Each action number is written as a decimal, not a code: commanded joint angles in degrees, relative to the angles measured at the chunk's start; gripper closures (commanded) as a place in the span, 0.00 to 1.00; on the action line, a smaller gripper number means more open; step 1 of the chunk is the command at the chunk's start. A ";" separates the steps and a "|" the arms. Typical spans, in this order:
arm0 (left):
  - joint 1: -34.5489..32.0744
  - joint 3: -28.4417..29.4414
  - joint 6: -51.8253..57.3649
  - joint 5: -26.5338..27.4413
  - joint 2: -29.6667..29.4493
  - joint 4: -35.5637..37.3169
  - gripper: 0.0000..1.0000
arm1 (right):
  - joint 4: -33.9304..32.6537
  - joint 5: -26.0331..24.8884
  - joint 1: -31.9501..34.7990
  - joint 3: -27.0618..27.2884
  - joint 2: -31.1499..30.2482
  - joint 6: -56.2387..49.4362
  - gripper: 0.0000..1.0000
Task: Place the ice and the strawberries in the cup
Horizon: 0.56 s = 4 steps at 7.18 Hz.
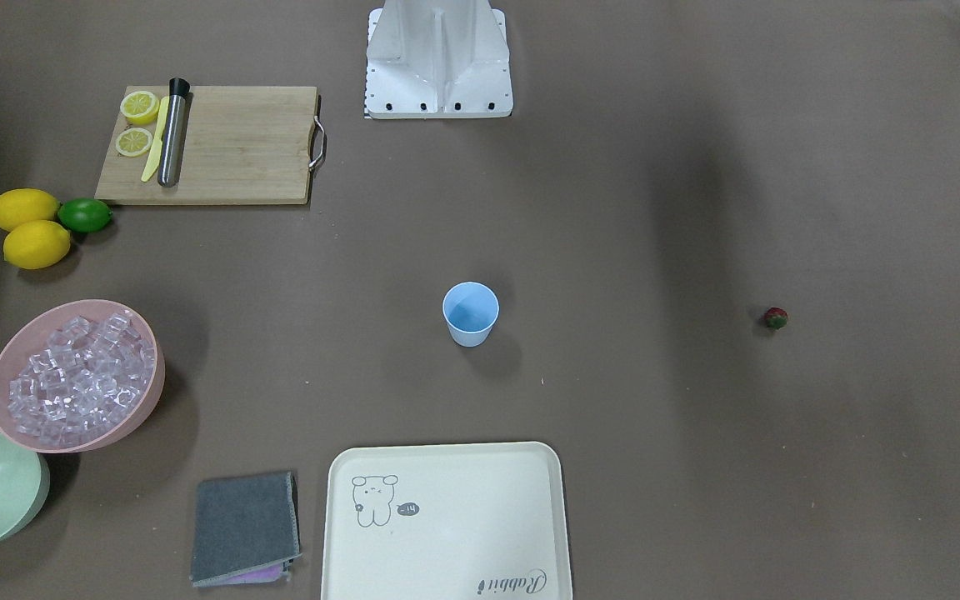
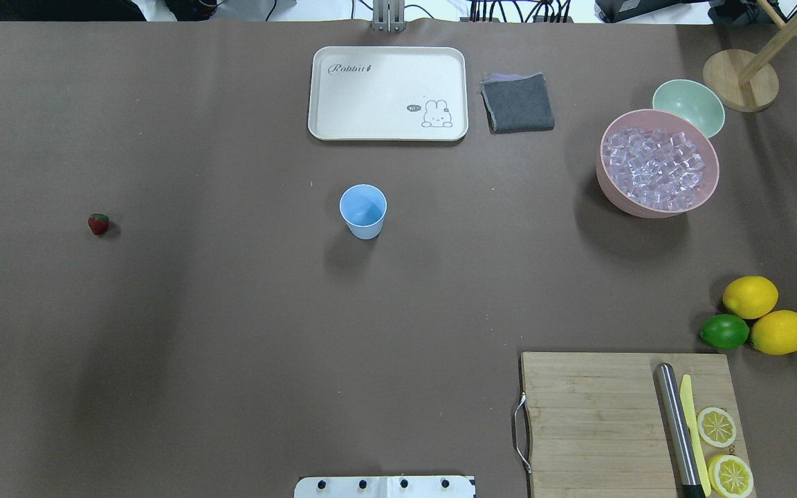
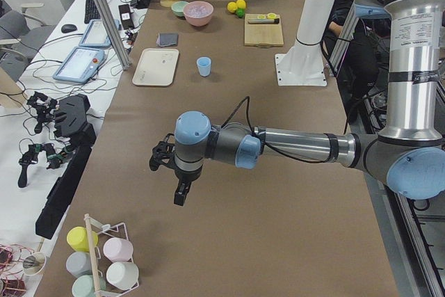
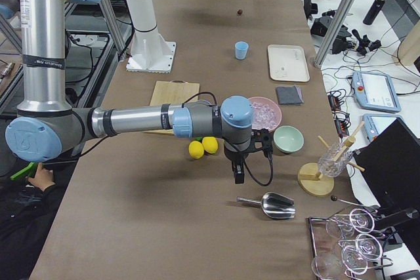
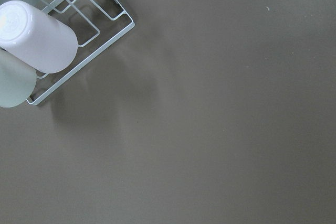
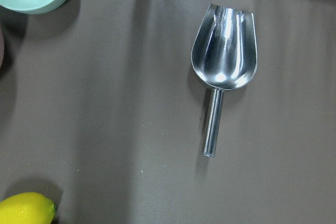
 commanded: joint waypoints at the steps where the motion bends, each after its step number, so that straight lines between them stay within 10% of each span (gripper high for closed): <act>1: 0.00 -0.26 0.14 0.00 -0.03 -0.01 0.02 | 0.00 -0.08 0.06 -0.05 -0.06 0.00 0.00; 4: 0.00 -0.17 -0.04 0.00 -0.47 -0.01 0.02 | 0.00 -0.08 0.06 -0.13 -0.06 -0.09 0.00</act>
